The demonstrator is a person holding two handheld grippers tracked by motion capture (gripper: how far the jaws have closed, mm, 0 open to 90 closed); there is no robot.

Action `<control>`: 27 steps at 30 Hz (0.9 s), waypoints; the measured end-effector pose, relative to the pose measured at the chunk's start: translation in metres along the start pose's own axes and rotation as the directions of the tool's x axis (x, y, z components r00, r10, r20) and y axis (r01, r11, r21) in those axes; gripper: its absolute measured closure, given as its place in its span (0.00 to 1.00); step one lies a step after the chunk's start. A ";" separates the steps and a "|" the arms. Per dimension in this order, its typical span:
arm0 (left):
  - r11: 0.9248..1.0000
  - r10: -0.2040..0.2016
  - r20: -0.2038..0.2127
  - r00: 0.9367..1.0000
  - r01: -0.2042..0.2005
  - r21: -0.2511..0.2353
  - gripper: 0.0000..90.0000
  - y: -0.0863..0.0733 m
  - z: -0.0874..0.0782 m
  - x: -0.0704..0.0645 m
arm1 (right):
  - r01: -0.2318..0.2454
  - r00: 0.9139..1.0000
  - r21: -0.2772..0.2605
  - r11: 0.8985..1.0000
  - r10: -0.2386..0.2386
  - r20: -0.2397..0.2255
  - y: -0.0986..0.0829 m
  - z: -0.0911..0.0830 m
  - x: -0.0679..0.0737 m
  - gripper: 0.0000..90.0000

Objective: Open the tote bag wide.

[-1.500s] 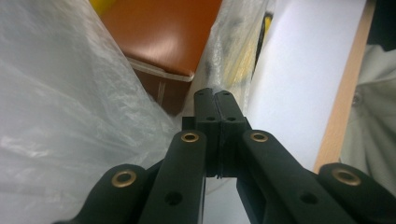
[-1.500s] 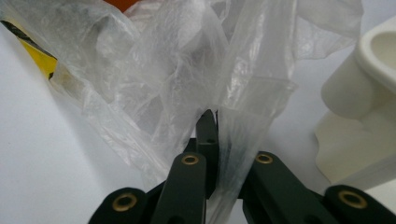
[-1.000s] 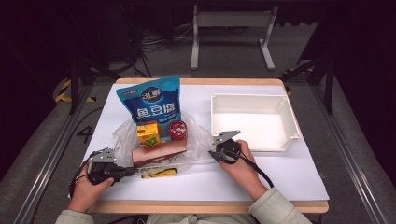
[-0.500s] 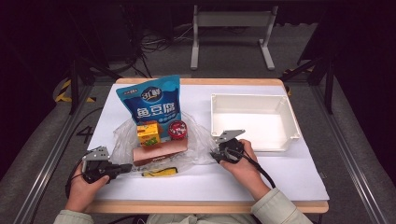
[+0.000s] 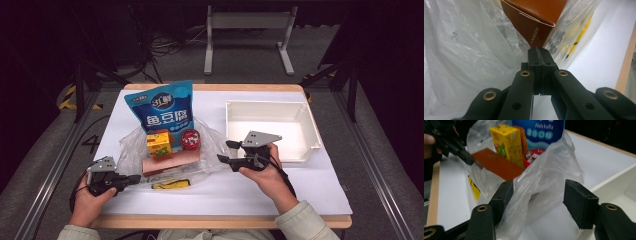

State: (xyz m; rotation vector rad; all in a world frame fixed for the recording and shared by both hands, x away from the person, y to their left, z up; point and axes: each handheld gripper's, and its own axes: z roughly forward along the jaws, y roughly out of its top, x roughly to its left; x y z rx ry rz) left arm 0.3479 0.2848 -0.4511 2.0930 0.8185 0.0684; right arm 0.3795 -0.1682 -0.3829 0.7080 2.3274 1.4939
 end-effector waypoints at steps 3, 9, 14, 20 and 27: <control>1.000 -0.002 -0.002 1.000 0.002 -0.002 0.99 0.000 0.000 0.000 | -0.002 1.000 -0.042 0.999 0.002 -0.004 0.005 -0.001 0.001 0.44; 1.000 0.001 -0.005 1.000 -0.001 -0.008 0.99 0.000 -0.001 0.000 | -0.014 0.999 -0.102 0.995 0.011 -0.032 0.012 0.003 0.005 0.38; 1.000 0.003 -0.006 1.000 -0.003 -0.012 0.98 0.000 -0.001 0.000 | -0.040 0.999 -0.176 0.984 0.034 -0.041 0.023 0.002 0.007 0.34; 1.000 0.003 -0.007 1.000 -0.003 -0.016 0.98 0.000 -0.002 0.000 | 0.012 0.998 -0.191 0.982 -0.023 -0.058 0.038 -0.002 0.014 0.38; 1.000 0.001 -0.007 1.000 -0.001 -0.019 0.98 0.001 -0.003 -0.001 | 0.081 0.987 -0.146 0.986 -0.101 -0.129 0.042 0.012 0.034 0.49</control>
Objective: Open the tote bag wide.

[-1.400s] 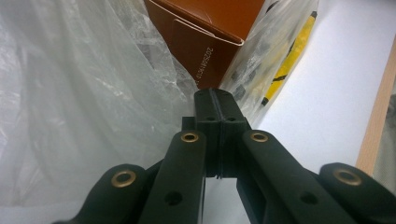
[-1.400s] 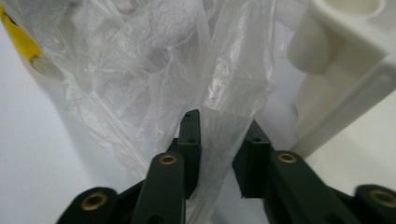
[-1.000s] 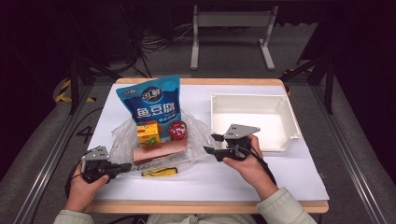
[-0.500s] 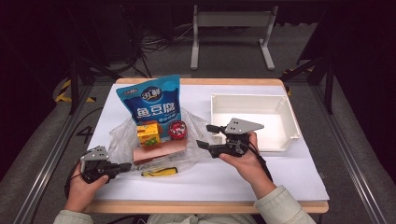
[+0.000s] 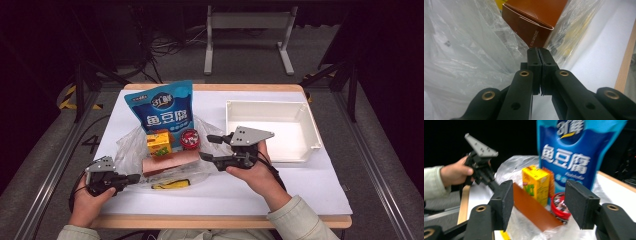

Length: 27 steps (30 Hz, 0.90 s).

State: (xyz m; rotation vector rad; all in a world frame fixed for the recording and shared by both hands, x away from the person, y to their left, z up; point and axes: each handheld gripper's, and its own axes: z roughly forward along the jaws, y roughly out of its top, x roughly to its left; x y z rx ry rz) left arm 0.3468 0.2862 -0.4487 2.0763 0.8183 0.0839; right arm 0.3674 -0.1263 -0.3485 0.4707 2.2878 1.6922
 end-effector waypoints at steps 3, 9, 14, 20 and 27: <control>1.000 0.000 0.001 1.000 0.000 0.000 0.98 0.000 0.000 0.000 | -0.011 1.000 0.044 0.999 0.011 -0.009 -0.004 0.007 0.001 0.57; 1.000 -0.001 -0.001 1.000 0.001 -0.001 0.98 0.000 0.000 0.000 | -0.021 0.999 0.153 0.988 0.017 0.027 -0.015 0.022 -0.003 0.60; 1.000 0.008 -0.003 1.000 -0.008 -0.009 0.97 0.000 -0.001 0.001 | -0.022 0.999 0.186 0.982 0.013 0.051 -0.026 0.031 -0.008 0.57; 1.000 0.003 -0.002 1.000 -0.003 -0.010 0.97 0.000 -0.002 0.002 | -0.046 0.996 0.260 0.964 0.026 0.080 -0.035 0.037 -0.015 0.53; 1.000 -0.005 -0.002 1.000 0.005 -0.011 0.97 0.000 -0.002 0.002 | -0.063 0.995 0.308 0.949 0.034 0.097 -0.043 0.040 -0.020 0.46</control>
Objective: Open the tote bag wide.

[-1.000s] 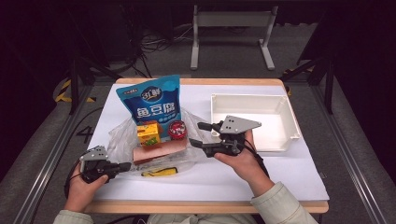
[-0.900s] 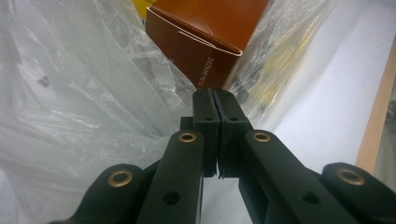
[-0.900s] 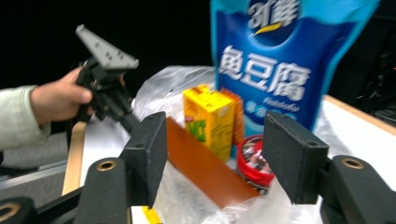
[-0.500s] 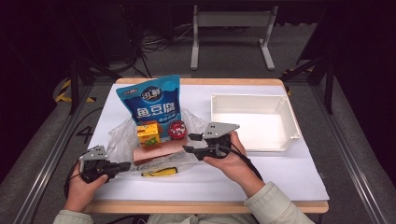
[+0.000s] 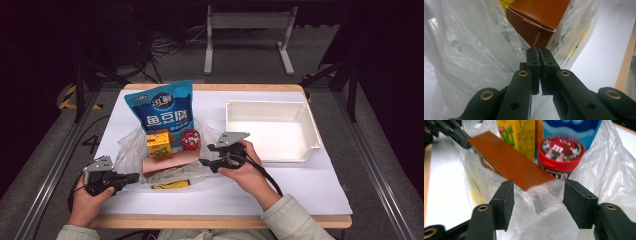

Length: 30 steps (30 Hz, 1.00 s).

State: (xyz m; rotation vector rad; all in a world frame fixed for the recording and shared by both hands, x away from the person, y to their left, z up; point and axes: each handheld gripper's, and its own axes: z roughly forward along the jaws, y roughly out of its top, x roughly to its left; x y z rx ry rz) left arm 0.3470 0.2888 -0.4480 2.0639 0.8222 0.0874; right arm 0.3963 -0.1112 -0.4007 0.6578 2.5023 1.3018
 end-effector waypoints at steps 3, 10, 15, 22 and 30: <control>1.000 0.002 -0.001 1.000 -0.002 0.000 0.96 0.000 0.000 0.000 | 0.001 1.000 0.029 1.000 -0.001 0.003 -0.003 0.004 0.000 0.44; 1.000 0.006 0.002 1.000 -0.006 -0.004 0.95 0.000 -0.001 0.001 | 0.015 1.000 0.105 0.994 -0.015 -0.008 -0.008 0.012 0.000 0.50; 1.000 0.003 -0.001 1.000 -0.003 -0.007 0.95 0.000 -0.001 0.001 | 0.047 0.999 0.196 0.980 -0.042 -0.025 -0.010 0.010 0.001 0.79; 1.000 -0.002 -0.008 1.000 0.002 -0.009 0.96 0.000 0.000 0.002 | 0.062 0.998 0.248 0.967 -0.054 -0.038 -0.011 0.007 0.004 0.99; 1.000 -0.029 -0.028 0.999 0.029 0.009 1.00 0.000 0.003 0.004 | 0.023 0.999 0.295 0.955 -0.010 -0.045 -0.025 -0.005 0.003 1.00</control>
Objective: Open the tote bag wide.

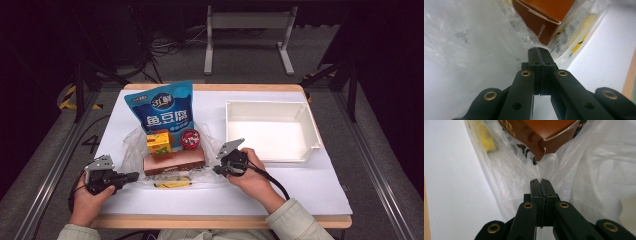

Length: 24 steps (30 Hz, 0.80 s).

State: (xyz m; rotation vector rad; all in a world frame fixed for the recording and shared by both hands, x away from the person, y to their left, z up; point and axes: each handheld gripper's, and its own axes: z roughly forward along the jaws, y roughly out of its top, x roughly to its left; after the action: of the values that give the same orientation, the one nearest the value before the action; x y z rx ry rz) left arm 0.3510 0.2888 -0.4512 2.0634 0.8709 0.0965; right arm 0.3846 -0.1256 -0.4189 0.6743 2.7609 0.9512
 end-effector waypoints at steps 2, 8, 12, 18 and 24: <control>1.000 0.001 -0.003 1.000 -0.001 0.007 1.00 0.000 0.001 0.001 | -0.018 1.000 0.009 1.000 0.019 -0.014 -0.006 0.002 -0.001 1.00; 1.000 -0.021 -0.012 1.000 0.021 0.012 1.00 -0.001 0.002 0.002 | -0.040 0.998 0.030 0.999 0.041 -0.039 -0.012 0.007 -0.001 1.00; 0.999 -0.015 -0.018 1.000 0.014 -0.038 0.95 0.001 -0.006 0.000 | -0.040 0.998 0.030 0.999 0.041 -0.037 -0.012 0.007 0.000 1.00; 0.984 0.012 -0.082 0.997 -0.027 -0.177 0.75 0.015 -0.034 -0.014 | -0.037 0.999 0.030 0.999 0.038 -0.034 -0.011 0.008 0.001 1.00; 0.962 -0.027 -0.185 0.982 -0.025 -0.271 0.64 0.031 -0.047 -0.018 | -0.031 0.999 0.030 0.999 0.032 -0.036 -0.011 0.008 0.001 1.00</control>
State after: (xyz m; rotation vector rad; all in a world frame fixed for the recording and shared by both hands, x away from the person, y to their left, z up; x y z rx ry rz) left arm 0.3374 0.2988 -0.3951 1.8151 0.9171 0.3950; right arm 0.3822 -0.1281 -0.4319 0.7142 2.8094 0.9405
